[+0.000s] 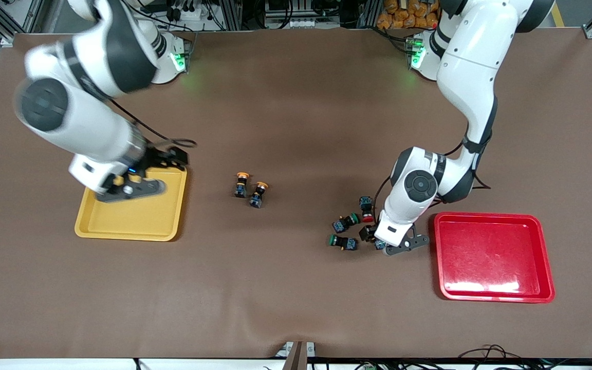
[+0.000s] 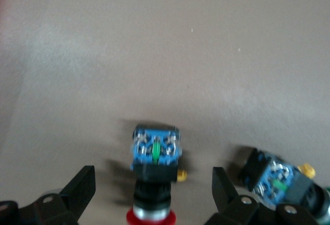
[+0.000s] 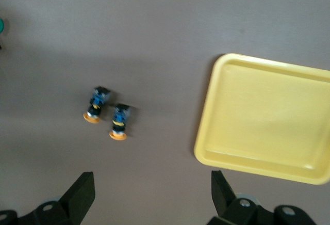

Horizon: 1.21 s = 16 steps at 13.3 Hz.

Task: Place red and yellow buttons in trays
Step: 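Grasp a red button with the left gripper while the right gripper reaches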

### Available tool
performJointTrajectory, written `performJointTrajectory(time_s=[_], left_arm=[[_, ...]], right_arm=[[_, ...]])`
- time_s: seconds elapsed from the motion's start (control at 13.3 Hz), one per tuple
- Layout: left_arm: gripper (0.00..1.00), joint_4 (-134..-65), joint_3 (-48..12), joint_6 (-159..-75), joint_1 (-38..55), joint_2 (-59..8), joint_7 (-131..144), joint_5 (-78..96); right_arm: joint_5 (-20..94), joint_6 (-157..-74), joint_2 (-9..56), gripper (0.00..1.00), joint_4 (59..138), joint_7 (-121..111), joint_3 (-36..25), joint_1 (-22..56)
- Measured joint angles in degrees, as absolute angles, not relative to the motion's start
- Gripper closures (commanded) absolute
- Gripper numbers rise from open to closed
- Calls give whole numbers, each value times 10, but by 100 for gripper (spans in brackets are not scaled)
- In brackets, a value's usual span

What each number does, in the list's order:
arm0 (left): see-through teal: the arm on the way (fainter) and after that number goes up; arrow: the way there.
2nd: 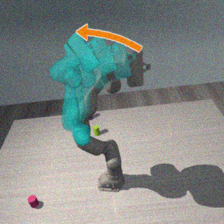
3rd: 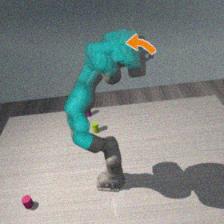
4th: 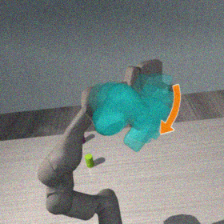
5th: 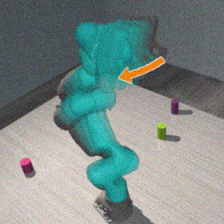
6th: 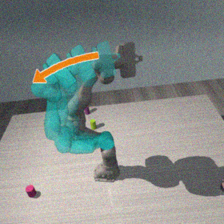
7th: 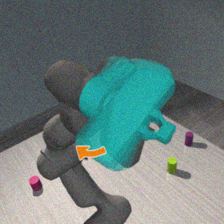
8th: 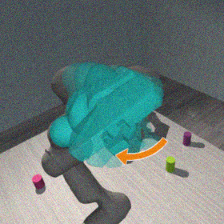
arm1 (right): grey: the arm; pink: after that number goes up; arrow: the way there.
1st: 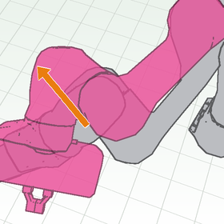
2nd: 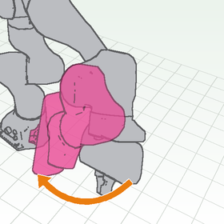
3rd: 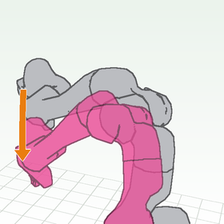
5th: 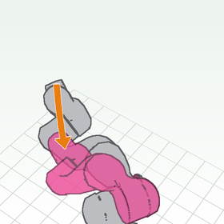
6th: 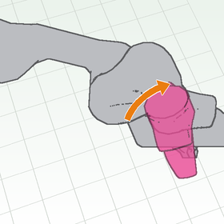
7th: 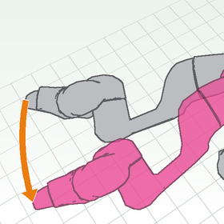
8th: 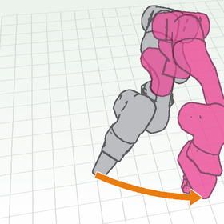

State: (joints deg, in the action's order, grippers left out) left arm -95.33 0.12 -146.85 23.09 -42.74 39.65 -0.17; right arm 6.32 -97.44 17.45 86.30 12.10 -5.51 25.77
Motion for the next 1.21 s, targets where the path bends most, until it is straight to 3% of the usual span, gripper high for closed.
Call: performJointTrajectory(time_s=[0.15, 0.23, 0.3, 0.38, 0.83, 1.21], left_arm=[[4, -950, 8, -1490, 231, -445, 394, -2], [39, -948, 10, -1497, 231, -451, 394, -2], [85, -946, 10, -1497, 231, -452, 394, -5], [100, -945, 10, -1497, 232, -452, 394, -12], [100, -929, 23, -1494, 230, -443, 355, -34], [100, -922, 37, -1393, 171, -371, 217, -34]], right_arm=[[65, -1017, 204, 0, 864, 170, -55, 287], [65, -1041, 218, 0, 864, 196, -55, 303], [65, -1061, 233, 0, 865, 212, -55, 319], [65, -1077, 249, 0, 866, 221, -55, 331], [66, -1252, 338, 0, 941, 249, -54, 378], [66, -1319, 370, 0, 975, 289, -55, 393]])
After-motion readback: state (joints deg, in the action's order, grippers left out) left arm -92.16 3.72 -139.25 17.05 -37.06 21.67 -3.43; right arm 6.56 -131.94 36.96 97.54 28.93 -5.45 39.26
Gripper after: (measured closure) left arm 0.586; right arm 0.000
